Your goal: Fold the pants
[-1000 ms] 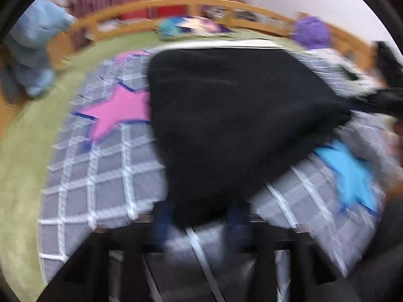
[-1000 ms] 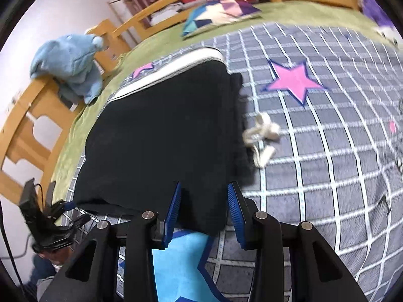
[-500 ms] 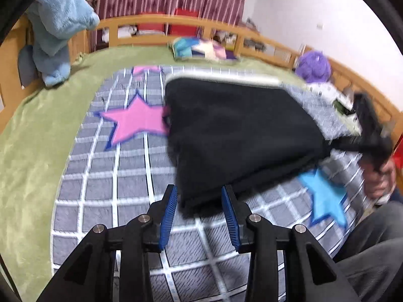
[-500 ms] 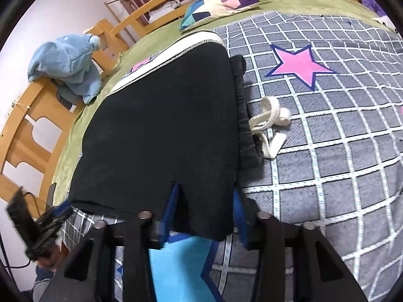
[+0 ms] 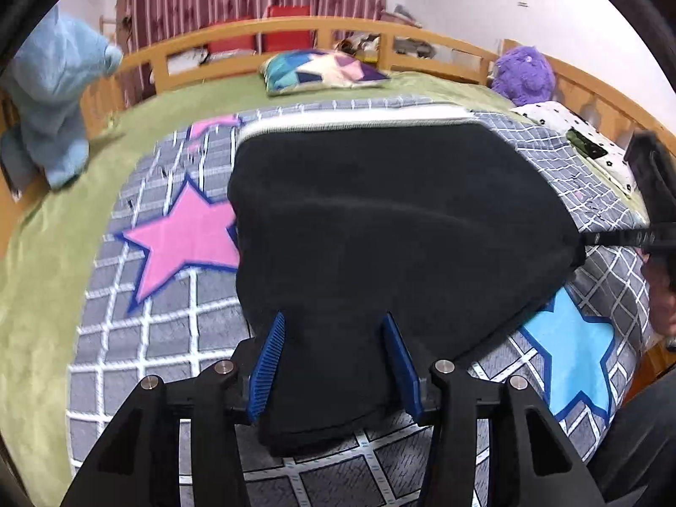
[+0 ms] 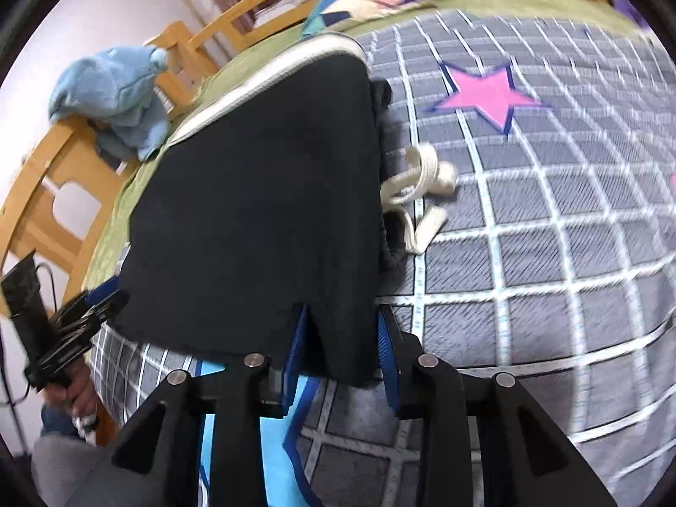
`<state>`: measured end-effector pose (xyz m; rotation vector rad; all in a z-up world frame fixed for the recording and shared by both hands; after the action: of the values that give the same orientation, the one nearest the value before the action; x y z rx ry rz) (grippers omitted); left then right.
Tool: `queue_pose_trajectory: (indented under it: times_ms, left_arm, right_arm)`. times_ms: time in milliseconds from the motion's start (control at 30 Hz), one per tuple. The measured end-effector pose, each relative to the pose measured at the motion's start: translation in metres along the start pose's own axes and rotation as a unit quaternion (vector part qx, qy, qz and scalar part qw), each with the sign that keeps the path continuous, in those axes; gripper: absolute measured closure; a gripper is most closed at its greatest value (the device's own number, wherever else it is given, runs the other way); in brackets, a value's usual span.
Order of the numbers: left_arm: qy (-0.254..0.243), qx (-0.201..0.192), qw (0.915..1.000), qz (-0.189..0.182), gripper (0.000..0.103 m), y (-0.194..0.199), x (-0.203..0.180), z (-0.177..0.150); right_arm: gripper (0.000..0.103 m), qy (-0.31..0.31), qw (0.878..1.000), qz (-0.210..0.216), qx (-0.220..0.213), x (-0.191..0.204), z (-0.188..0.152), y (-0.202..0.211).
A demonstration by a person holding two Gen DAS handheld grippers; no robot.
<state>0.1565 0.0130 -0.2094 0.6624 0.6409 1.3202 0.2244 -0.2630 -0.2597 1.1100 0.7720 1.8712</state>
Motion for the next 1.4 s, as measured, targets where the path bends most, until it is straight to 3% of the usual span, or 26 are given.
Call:
queue_pose_trajectory:
  times_ms: [67,167,267,333,400,433,533,600,633,700,767,833,933,967,1033,1067,1133,1300,1400]
  left_arm:
    - [0.039,-0.018,0.9978,-0.05,0.056,0.012,0.0,0.015]
    - [0.068,-0.021,0.9928,-0.096,0.054,0.011,-0.008,0.039]
    - [0.038,-0.01,0.9966,-0.072,0.054,-0.007,-0.022,0.041]
    - [0.008,0.028,0.9986,-0.043,0.054,-0.03,-0.026,0.019]
    - [-0.029,0.015,0.9986,-0.041,0.054,-0.03,-0.029,0.002]
    - [-0.042,0.007,0.9982,-0.042,0.054,-0.024,-0.03,-0.002]
    - [-0.01,0.007,0.9965,-0.083,0.053,-0.009,-0.023,0.006]
    - [0.027,-0.007,0.9951,-0.095,0.053,-0.006,-0.012,0.028]
    - [0.035,-0.014,0.995,-0.093,0.053,-0.007,-0.009,0.038]
    - [0.051,-0.026,0.9953,-0.078,0.052,-0.015,0.001,0.066]
    - [0.072,-0.032,0.9936,-0.081,0.052,-0.027,0.008,0.096]
    - [0.087,-0.041,0.9924,-0.077,0.05,-0.04,0.011,0.121]
    - [0.075,-0.034,0.9963,-0.026,0.039,-0.08,0.015,0.145]
    - [0.062,0.002,0.998,0.013,0.04,-0.113,0.021,0.14]
    - [0.061,0.044,0.997,0.017,0.04,-0.147,0.024,0.127]
    - [0.05,0.031,0.9979,0.027,0.038,-0.145,0.022,0.128]
    - [0.041,0.02,0.9985,0.029,0.036,-0.139,0.017,0.129]
    - [0.055,0.02,0.9983,0.006,0.035,-0.138,0.02,0.127]
    - [0.042,0.036,0.9983,0.019,0.034,-0.121,0.018,0.118]
  right_arm:
    - [0.071,0.009,0.999,-0.007,-0.037,0.005,0.011,0.026]
    - [0.071,0.025,0.996,0.029,-0.082,0.028,0.033,0.048]
    - [0.071,0.077,0.993,0.042,-0.08,0.058,0.045,0.032]
    - [0.071,0.12,0.99,0.025,-0.064,0.066,0.044,0.008]
    - [0.076,0.125,0.992,0.0,-0.028,0.05,0.037,-0.022]
    - [0.076,0.129,0.991,0.018,-0.029,0.048,0.034,-0.022]
    - [0.079,0.146,0.989,0.012,-0.007,0.054,0.03,-0.012]
    - [0.079,0.155,0.988,0.002,-0.022,0.06,0.043,0.002]
    - [0.075,0.158,0.986,0.006,-0.047,0.066,0.053,0.012]
    - [0.055,0.154,0.983,0.002,-0.095,0.073,0.08,0.026]
    - [0.055,0.143,0.981,-0.018,-0.132,0.074,0.113,0.027]
    - [0.055,0.127,0.981,-0.011,-0.147,0.075,0.146,0.015]
    - [0.055,0.096,0.986,-0.002,-0.134,0.079,0.183,-0.022]
    - [0.055,0.096,0.987,-0.031,-0.123,0.072,0.188,-0.042]
    - [0.057,0.119,0.984,-0.11,-0.078,0.054,0.188,-0.09]
    - [0.056,0.128,0.981,-0.128,-0.066,0.046,0.186,-0.105]
    - [0.057,0.114,0.984,-0.11,-0.08,0.047,0.192,-0.095]
    - [0.056,0.103,0.987,-0.093,-0.081,0.041,0.192,-0.092]
    - [0.056,0.099,0.987,-0.099,-0.082,0.039,0.188,-0.086]
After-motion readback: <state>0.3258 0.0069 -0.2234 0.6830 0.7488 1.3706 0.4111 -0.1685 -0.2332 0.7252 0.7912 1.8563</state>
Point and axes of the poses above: each gripper's, at about its wrist camera, not at the fingertips, and y roughly against the way its jaws point, x to its left, z to its top, the point moved 8 cm from there along -y, roughly the way its jaws point, and after that the axes turned 3 degrees about x, right-handed, at the moved point
